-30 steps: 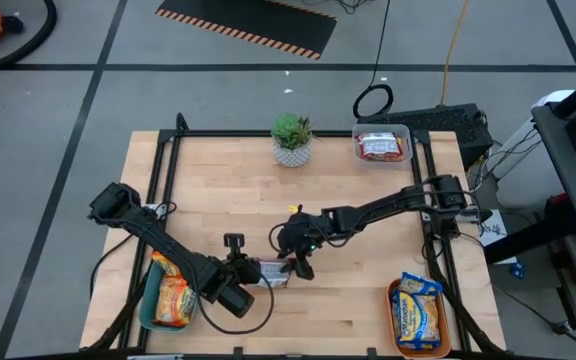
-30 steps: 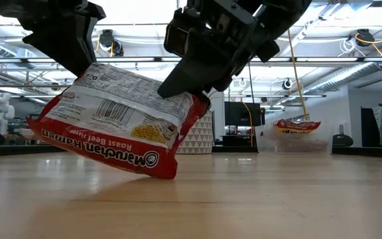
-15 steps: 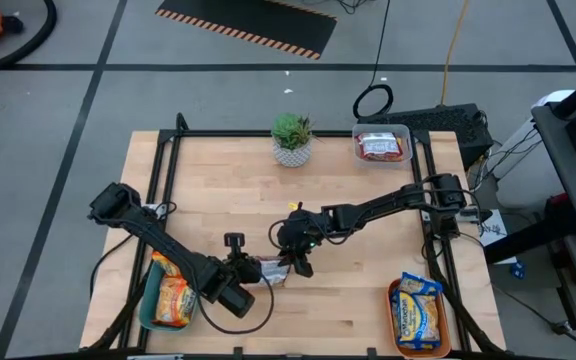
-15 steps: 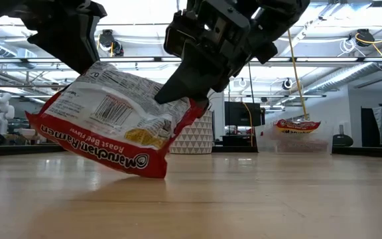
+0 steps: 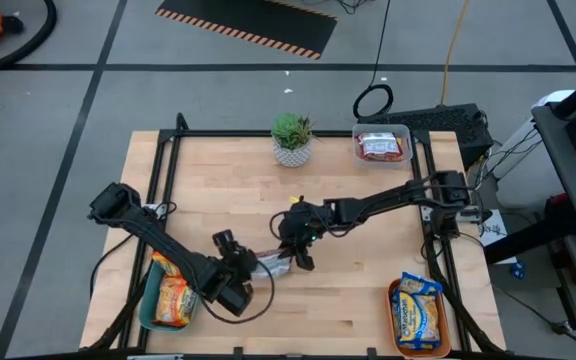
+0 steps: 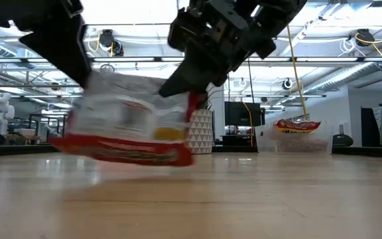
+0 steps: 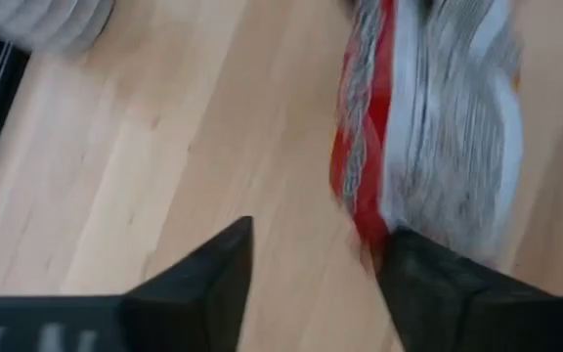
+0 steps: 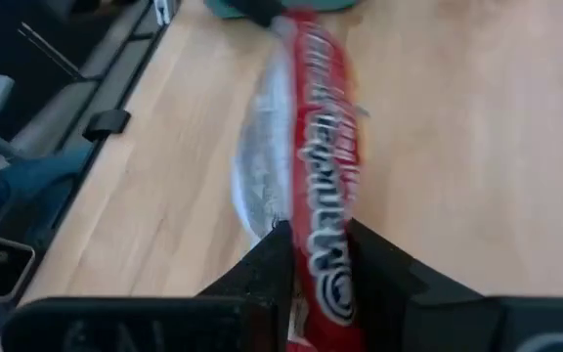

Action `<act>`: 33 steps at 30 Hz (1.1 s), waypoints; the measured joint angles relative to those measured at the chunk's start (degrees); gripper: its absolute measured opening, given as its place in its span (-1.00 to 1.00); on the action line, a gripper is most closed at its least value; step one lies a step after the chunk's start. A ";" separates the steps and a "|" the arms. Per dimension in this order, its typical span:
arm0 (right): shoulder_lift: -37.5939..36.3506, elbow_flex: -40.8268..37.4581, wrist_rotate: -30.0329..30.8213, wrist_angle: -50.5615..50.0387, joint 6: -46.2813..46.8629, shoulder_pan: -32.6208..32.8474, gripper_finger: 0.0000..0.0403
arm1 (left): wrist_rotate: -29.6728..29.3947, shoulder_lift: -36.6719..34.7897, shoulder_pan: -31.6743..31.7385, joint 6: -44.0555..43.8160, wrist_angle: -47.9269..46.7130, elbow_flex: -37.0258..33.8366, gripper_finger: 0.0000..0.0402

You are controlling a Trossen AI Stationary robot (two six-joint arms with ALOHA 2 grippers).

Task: Sort Maruchan noodles
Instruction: Put the red noodle pack into the transparent bin

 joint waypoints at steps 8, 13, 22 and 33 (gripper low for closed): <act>-10.89 0.08 10.42 -11.97 -7.50 -2.73 -0.65 | -0.20 -4.48 -2.55 -23.44 -18.42 0.09 0.22; -16.86 0.02 18.91 -21.25 -9.15 -3.08 -0.67 | -2.59 -5.89 -5.61 -29.76 -23.24 0.09 0.22; -19.76 -3.21 21.09 -27.22 -8.53 -3.03 -0.90 | -3.17 -5.87 -7.16 -31.39 -22.77 0.07 0.22; -19.75 -13.86 26.11 -19.20 -13.93 -1.92 -0.54 | -3.88 -5.84 -7.30 -28.39 -20.34 0.04 0.22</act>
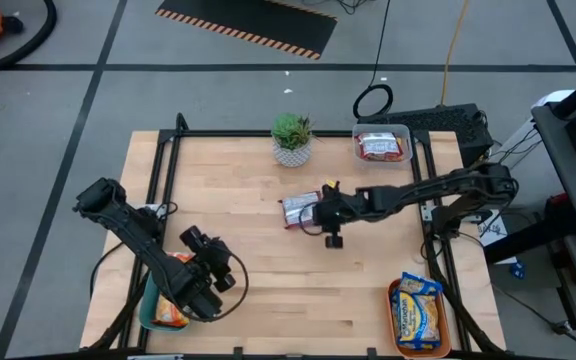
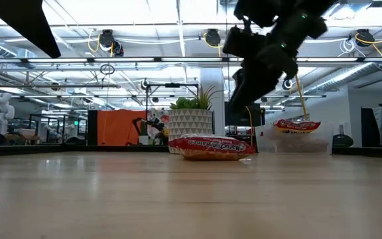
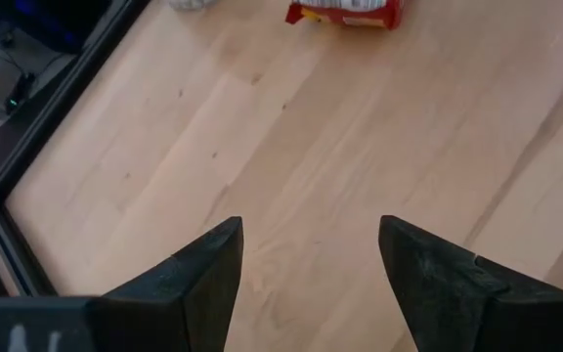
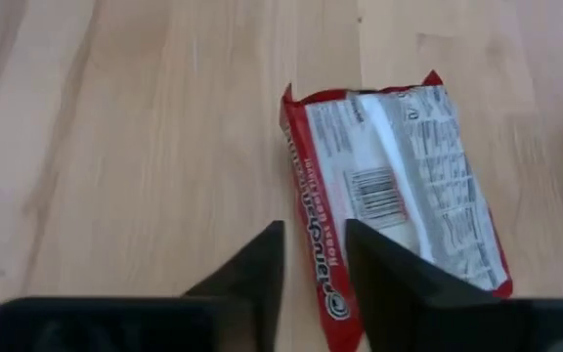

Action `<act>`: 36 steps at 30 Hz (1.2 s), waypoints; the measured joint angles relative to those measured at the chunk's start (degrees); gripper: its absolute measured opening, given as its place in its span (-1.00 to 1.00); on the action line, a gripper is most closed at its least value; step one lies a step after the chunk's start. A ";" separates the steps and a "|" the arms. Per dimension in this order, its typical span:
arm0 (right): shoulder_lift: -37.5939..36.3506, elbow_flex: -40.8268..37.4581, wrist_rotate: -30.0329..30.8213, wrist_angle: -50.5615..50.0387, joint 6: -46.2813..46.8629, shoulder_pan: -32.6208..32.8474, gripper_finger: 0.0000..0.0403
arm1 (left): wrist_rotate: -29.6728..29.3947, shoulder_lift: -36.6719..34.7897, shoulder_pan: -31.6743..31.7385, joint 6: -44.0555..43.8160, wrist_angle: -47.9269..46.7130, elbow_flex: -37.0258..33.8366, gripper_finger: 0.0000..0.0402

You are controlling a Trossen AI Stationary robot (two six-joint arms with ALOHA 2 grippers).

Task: Sort Maruchan noodles
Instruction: Put the red noodle pack into the transparent bin

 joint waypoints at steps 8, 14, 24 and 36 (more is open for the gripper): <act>0.04 -14.61 24.56 20.99 -5.83 8.47 0.06 | -2.45 0.04 0.92 1.13 0.08 -0.02 0.22; 0.06 -18.02 26.48 23.28 -2.24 9.50 0.15 | -2.60 0.04 2.33 2.47 1.32 -0.02 0.22; 1.22 -18.36 15.16 20.54 12.57 4.73 0.08 | -2.58 0.06 3.78 7.43 5.11 -0.07 0.22; 13.24 -18.12 11.30 30.51 15.34 0.48 0.00 | -2.56 0.06 3.74 8.62 5.83 -0.07 0.22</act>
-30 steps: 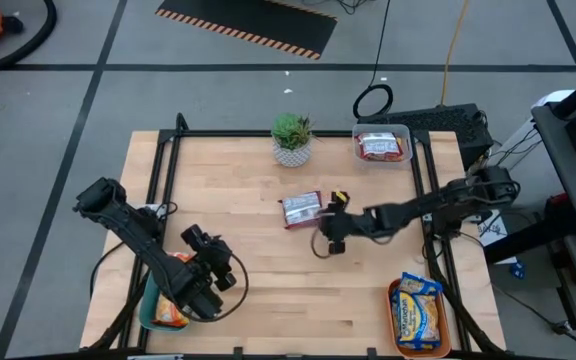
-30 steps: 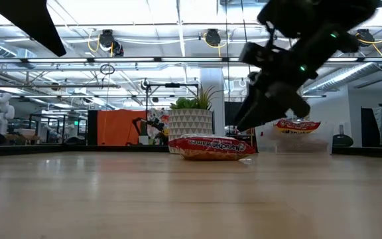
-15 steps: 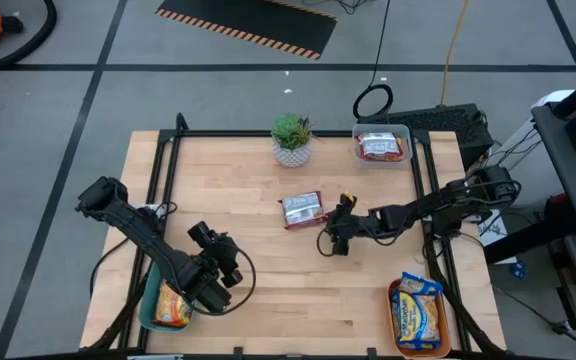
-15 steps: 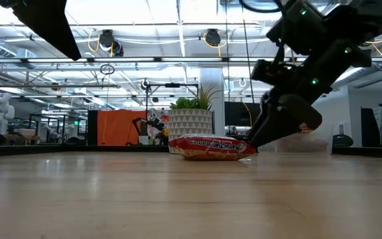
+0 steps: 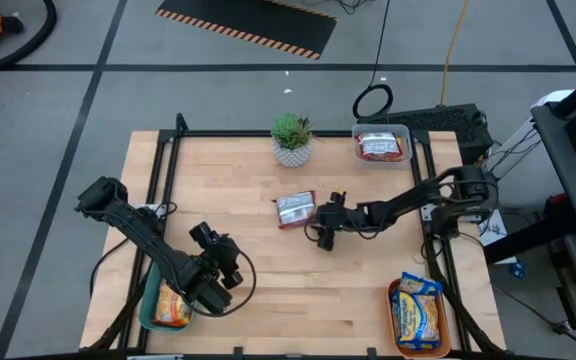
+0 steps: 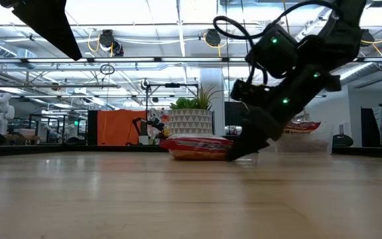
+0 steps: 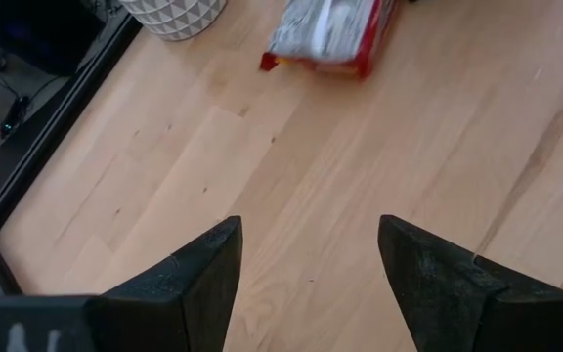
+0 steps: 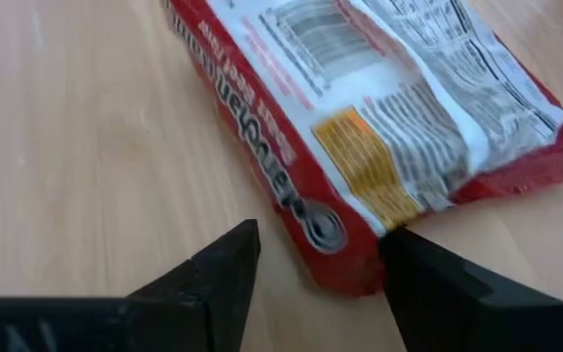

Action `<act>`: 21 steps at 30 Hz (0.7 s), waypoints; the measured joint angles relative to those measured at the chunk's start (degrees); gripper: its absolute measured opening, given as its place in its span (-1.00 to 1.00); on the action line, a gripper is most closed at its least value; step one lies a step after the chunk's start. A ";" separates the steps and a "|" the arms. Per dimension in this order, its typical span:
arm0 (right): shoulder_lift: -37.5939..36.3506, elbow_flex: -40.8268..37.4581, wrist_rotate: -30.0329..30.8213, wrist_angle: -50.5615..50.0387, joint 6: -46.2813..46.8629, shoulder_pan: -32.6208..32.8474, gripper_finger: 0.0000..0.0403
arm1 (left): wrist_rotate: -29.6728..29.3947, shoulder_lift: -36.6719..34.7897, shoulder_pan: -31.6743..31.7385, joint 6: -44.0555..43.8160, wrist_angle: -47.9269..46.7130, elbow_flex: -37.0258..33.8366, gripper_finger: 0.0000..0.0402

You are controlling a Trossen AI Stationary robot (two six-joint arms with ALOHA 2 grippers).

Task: Sort Maruchan noodles
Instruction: Put the red noodle pack into the transparent bin

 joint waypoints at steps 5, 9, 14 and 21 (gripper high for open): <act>0.01 0.00 -0.25 1.57 -1.45 -0.17 -0.24 | -0.03 0.00 0.00 0.09 0.01 0.00 0.22; -0.24 -0.07 -0.52 2.88 -2.43 -0.15 -0.57 | -0.13 0.00 0.00 0.09 0.05 0.00 0.22; -0.20 -0.19 -0.55 6.22 -3.05 -0.14 -0.95 | -0.29 0.00 0.00 0.27 0.79 0.00 0.22; -0.21 -0.24 -0.26 6.76 -2.87 -0.15 -0.99 | -0.40 0.00 0.00 1.42 1.77 0.00 0.22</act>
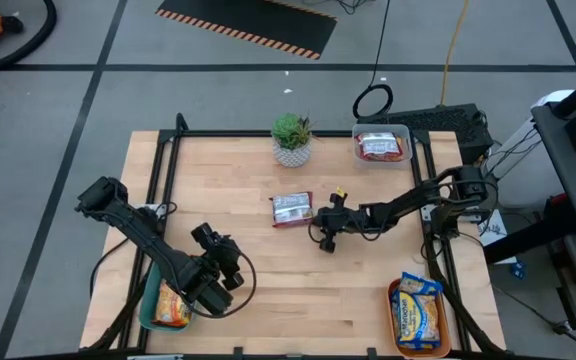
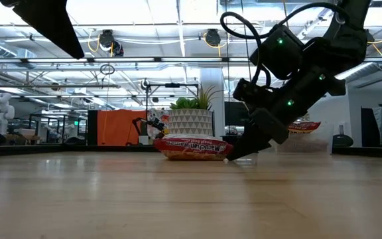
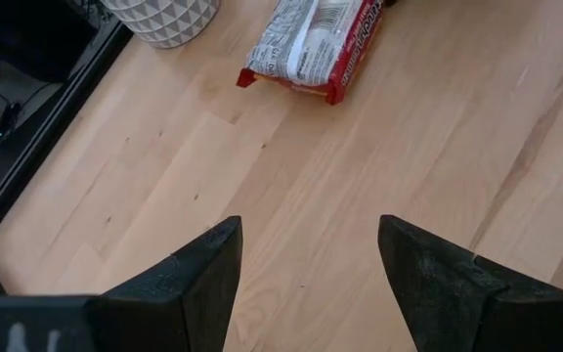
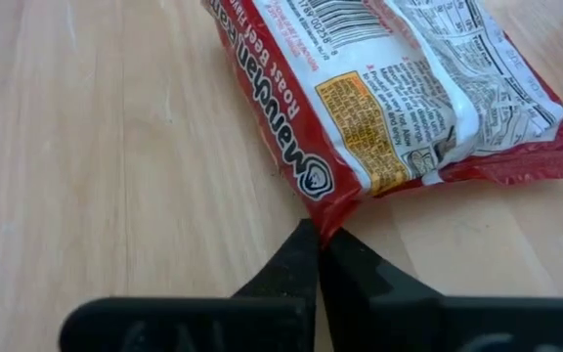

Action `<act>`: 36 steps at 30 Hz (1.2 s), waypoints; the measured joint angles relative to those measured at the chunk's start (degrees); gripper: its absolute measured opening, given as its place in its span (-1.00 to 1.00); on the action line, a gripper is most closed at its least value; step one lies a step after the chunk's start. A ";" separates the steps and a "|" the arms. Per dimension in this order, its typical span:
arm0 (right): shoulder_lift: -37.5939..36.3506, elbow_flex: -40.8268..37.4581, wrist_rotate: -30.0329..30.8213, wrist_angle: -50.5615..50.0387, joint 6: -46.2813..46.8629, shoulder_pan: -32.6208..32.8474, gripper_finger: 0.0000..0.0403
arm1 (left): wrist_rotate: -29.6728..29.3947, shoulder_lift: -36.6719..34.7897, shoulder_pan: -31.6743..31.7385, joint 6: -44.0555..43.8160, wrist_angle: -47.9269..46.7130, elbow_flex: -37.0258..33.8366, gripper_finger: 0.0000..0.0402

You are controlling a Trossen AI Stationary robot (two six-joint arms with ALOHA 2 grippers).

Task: Sort Maruchan noodles
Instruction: Put the red noodle pack into the transparent bin

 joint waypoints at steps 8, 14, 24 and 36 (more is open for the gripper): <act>-6.77 -0.15 1.86 -0.69 -2.04 0.09 -1.00 | -3.76 -0.02 0.00 4.43 3.62 -1.15 0.22; -12.12 -0.08 1.83 -2.18 3.13 0.11 -1.00 | -10.22 0.00 0.57 24.81 22.01 -6.63 0.22; -12.77 -0.04 -1.14 -0.16 9.13 0.98 -1.00 | -12.48 1.11 7.93 58.52 66.23 -17.99 0.31; -12.81 0.02 -1.22 4.21 11.77 2.43 -1.00 | -7.85 8.34 14.39 61.90 77.86 -18.84 0.97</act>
